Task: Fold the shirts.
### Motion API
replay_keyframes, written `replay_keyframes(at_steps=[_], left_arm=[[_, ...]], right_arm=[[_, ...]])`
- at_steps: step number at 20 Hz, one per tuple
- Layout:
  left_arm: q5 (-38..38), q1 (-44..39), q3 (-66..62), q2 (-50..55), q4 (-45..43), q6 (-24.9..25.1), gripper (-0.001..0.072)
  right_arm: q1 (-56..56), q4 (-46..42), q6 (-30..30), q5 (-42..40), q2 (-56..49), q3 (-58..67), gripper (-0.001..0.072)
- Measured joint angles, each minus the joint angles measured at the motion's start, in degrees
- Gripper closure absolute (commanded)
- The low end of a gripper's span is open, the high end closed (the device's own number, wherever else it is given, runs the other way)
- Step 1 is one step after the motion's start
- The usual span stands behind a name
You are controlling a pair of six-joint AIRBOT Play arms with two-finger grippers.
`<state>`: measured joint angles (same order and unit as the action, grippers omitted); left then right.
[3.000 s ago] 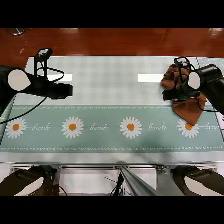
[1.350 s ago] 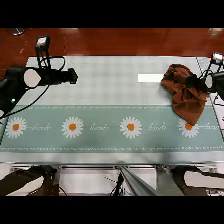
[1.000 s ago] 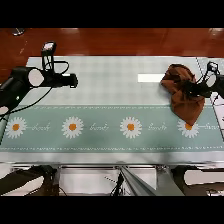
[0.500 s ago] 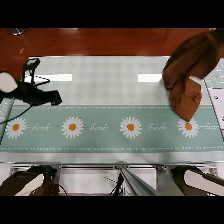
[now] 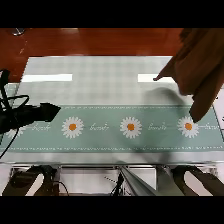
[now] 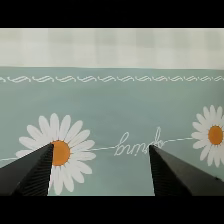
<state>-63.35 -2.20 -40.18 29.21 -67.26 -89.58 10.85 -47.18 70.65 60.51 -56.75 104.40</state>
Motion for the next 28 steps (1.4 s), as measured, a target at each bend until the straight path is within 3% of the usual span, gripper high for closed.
replay_keyframes(at_steps=[3,7,10,13,14,15,16,19,24,28], left_arm=[[0.2,0.0,0.5,-0.7,0.5,0.0,0.0004],[0.3,0.0,0.7,-0.3,0.7,0.0,0.0004],[0.3,0.0,0.7,0.0,0.7,0.0,0.0004],[0.3,0.0,1.0,0.0,0.8,0.0,0.0004],[0.3,0.0,1.2,0.0,0.9,0.0,0.0004],[0.4,0.0,1.6,0.1,1.3,0.0,0.0004],[0.3,0.0,1.9,0.1,1.6,-0.1,0.0004],[-0.8,0.0,2.8,0.1,2.2,-0.2,0.0004],[-11.9,0.0,4.8,0.8,4.0,-1.7,0.0004],[-15.1,0.1,12.4,1.7,7.9,-2.4,0.0004]], right_arm=[[-11.8,-0.6,-0.3,4.8,-0.2,-1.4,0.0686],[-30.8,-9.6,4.4,7.7,-4.3,-9.9,0.0685],[-41.4,-12.1,8.4,4.1,-9.9,-20.5,0.0684],[-49.1,-7.8,11.6,-3.9,-18.2,-29.0,0.0658],[-50.6,-4.8,11.6,-5.7,-20.9,-30.4,0.0397],[-51.5,-2.3,11.6,-6.9,-23.2,-31.4,0.0085],[-51.5,-0.2,11.5,-7.9,-25.0,-31.9,0.0093],[-44.9,1.9,11.0,-5.0,-26.1,-30.6,0.0093],[-18.2,-8.3,10.8,4.2,-17.7,-30.2,0.0094],[3.6,-13.1,10.2,7.1,-8.8,-42.5,0.0094]])
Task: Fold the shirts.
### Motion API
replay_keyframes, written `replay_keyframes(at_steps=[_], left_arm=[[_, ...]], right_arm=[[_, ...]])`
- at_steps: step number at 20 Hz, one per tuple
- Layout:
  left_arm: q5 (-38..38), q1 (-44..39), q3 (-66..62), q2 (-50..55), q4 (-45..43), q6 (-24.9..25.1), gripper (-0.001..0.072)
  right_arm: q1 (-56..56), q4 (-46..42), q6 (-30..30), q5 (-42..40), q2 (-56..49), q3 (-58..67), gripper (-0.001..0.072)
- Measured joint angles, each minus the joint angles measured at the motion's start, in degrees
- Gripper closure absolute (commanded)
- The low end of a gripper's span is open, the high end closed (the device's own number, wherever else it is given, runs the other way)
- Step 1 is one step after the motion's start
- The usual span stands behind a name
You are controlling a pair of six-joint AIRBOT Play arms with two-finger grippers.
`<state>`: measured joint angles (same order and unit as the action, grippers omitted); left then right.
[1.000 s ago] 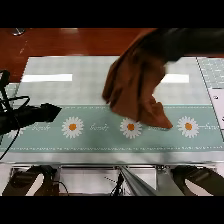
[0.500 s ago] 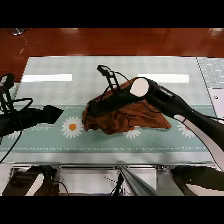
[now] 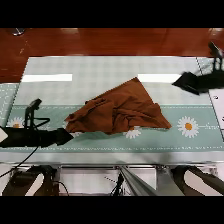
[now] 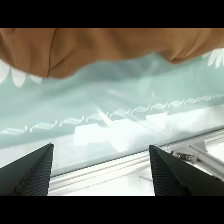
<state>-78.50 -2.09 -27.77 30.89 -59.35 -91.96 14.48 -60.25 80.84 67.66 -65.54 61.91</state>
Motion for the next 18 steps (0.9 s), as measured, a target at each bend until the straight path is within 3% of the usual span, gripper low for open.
replay_keyframes(at_steps=[3,6,12,13,14,15,18], left_arm=[[4.4,0.4,4.5,2.1,1.4,-0.8,0.0004],[13.6,0.4,7.0,5.7,5.1,-0.6,0.0004],[27.2,-1.9,8.2,18.3,13.2,5.7,0.0017],[28.0,-2.1,8.0,20.2,13.7,6.8,0.0256],[28.9,-2.4,7.7,21.9,14.1,7.9,0.0609],[29.3,-2.5,7.2,23.1,14.5,8.9,0.0687],[30.3,-2.7,5.2,25.0,15.1,11.0,0.0688]], right_arm=[[8.6,1.7,-2.7,-2.1,5.5,-13.9,0.0095],[10.6,7.2,-5.6,-5.5,8.1,-25.0,0.0095],[6.3,12.1,-8.7,-7.4,9.4,-33.8,0.0095],[5.5,12.4,-8.7,-7.6,9.5,-34.3,0.0095],[5.0,12.5,-8.8,-7.6,9.5,-34.6,0.0095],[4.6,12.6,-8.7,-7.6,9.5,-34.8,0.0095],[4.3,12.0,-8.0,-7.7,9.6,-35.2,0.0094]])
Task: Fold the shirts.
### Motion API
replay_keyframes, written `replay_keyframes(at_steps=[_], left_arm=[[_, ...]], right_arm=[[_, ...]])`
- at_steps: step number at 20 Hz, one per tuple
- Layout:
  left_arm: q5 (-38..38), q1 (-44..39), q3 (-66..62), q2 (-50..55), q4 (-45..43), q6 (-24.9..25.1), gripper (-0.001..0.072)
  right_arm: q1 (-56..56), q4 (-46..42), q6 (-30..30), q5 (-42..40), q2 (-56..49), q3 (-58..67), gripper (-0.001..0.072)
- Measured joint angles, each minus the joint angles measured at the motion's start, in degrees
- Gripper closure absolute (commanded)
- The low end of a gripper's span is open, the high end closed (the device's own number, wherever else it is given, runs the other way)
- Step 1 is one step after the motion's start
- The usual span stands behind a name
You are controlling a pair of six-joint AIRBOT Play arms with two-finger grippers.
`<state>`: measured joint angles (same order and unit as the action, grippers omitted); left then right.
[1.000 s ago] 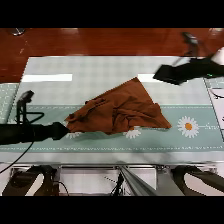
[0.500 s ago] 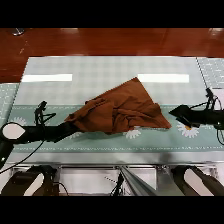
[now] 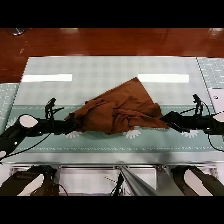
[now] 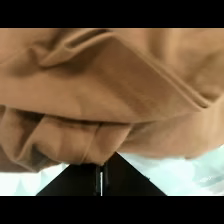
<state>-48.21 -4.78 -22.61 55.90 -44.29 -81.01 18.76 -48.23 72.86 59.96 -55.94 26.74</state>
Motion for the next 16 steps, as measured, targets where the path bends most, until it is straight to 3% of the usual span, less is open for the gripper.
replay_keyframes(at_steps=[12,16], left_arm=[[0.6,-0.1,-3.2,1.2,0.4,2.3,0.0688],[0.7,-0.1,-3.2,1.2,0.4,2.3,0.0688]], right_arm=[[-0.4,-4.0,2.8,-1.9,-3.0,-0.2,0.0095],[-0.5,2.3,-0.4,-1.6,-8.4,-0.1,0.0095]])
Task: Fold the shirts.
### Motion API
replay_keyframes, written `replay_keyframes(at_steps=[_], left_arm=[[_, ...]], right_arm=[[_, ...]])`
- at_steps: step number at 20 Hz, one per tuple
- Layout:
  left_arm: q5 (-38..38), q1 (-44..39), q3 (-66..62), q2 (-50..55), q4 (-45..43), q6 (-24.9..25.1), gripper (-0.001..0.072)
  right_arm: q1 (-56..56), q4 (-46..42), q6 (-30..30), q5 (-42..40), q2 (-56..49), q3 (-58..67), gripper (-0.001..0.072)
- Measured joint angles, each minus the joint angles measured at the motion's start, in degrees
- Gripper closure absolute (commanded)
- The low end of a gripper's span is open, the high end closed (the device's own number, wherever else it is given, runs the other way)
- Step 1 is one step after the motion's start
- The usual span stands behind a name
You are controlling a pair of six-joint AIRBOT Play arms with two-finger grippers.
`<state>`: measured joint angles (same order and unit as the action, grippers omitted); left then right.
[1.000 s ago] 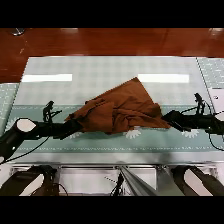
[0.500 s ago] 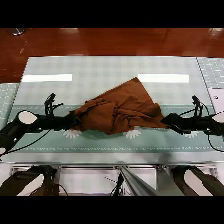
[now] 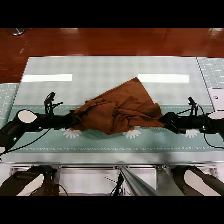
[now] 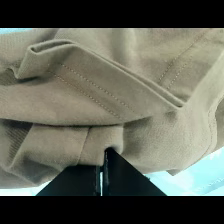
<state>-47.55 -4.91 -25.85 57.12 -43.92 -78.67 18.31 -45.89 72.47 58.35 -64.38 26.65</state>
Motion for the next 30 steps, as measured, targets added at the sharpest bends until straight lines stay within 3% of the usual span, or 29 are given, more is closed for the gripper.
replay_keyframes(at_steps=[3,4,5,6,10,13,19,22,26,30], left_arm=[[0.0,0.0,0.0,0.0,0.0,0.0,0.0687],[0.0,0.0,0.0,0.0,0.0,0.0,0.0688],[-0.2,0.0,0.0,0.0,0.0,0.0,0.0687],[-0.3,0.0,0.0,0.0,0.0,0.0,0.0687],[-1.3,0.4,-1.1,-0.2,0.0,0.3,0.0688],[-1.5,1.5,-8.4,-2.0,0.7,2.1,0.0689],[-1.3,5.0,-40.0,-4.5,1.4,3.0,0.0689],[-1.8,6.4,-55.4,-6.2,1.0,2.9,0.0689],[-1.8,9.3,-69.7,-11.1,-5.9,0.7,0.0689],[-2.2,11.9,-75.8,-18.9,-14.3,-3.3,0.0689]], right_arm=[[-2.9,6.8,-3.3,-1.1,-4.3,0.4,0.012],[-4.8,8.5,-4.1,-1.8,-5.7,0.9,0.0287],[-6.8,8.9,-4.7,-3.3,-7.0,1.6,0.0585],[-8.6,9.4,-4.9,-4.6,-8.0,2.4,0.0685],[-13.1,11.3,-5.4,-4.4,-9.7,10.4,0.0685],[-14.3,7.8,-2.4,0.7,-9.9,24.9,0.0686],[-14.8,-4.9,7.4,9.4,-9.8,69.3,0.0686],[-14.9,-9.8,9.7,13.5,-6.4,85.6,0.0686],[-14.9,-17.6,10.8,16.0,4.3,90.9,0.0685],[-14.9,-22.3,11.3,17.5,15.5,90.2,0.0686]])
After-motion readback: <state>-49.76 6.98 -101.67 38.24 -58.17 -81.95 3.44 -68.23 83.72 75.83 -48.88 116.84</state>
